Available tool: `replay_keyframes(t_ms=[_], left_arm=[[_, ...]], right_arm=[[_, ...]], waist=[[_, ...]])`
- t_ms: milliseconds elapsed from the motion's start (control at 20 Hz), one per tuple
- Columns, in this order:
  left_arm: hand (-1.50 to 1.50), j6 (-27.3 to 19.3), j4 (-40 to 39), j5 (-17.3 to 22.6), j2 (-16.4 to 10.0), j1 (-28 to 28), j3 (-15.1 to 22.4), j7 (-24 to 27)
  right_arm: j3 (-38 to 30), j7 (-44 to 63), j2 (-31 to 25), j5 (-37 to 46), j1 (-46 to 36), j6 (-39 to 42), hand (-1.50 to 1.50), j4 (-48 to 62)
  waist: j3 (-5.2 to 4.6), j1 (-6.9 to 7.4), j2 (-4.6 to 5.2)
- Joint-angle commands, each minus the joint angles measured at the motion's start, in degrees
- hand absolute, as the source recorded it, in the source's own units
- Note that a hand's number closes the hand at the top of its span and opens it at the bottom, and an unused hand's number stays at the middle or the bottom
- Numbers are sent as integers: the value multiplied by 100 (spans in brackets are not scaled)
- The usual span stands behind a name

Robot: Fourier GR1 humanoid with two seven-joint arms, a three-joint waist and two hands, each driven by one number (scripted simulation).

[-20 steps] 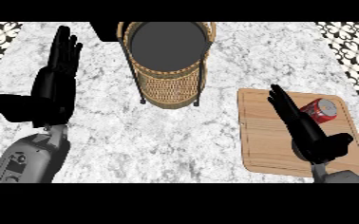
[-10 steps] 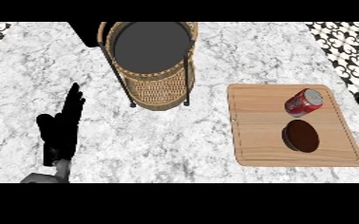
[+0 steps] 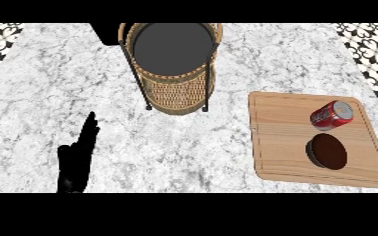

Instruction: Pick the cupcake from the cutting board and place it in the tiered basket

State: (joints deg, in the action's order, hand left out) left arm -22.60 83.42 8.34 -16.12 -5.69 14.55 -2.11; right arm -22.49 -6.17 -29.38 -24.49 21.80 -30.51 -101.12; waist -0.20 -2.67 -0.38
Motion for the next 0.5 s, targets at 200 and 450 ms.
replay_keyframes(t_ms=[200, 450], left_arm=[[0, 110, -78, -56, 68, -16, 115, 81], [0, 200, -152, -50, 54, 56, 87, 131]], right_arm=[[661, 2038, -1469, 833, 1734, 567, -150, -1301], [744, 3552, -2409, 1672, 2322, 475, -150, -2138]], waist=[[-25, 148, 64], [-28, 264, 99]])
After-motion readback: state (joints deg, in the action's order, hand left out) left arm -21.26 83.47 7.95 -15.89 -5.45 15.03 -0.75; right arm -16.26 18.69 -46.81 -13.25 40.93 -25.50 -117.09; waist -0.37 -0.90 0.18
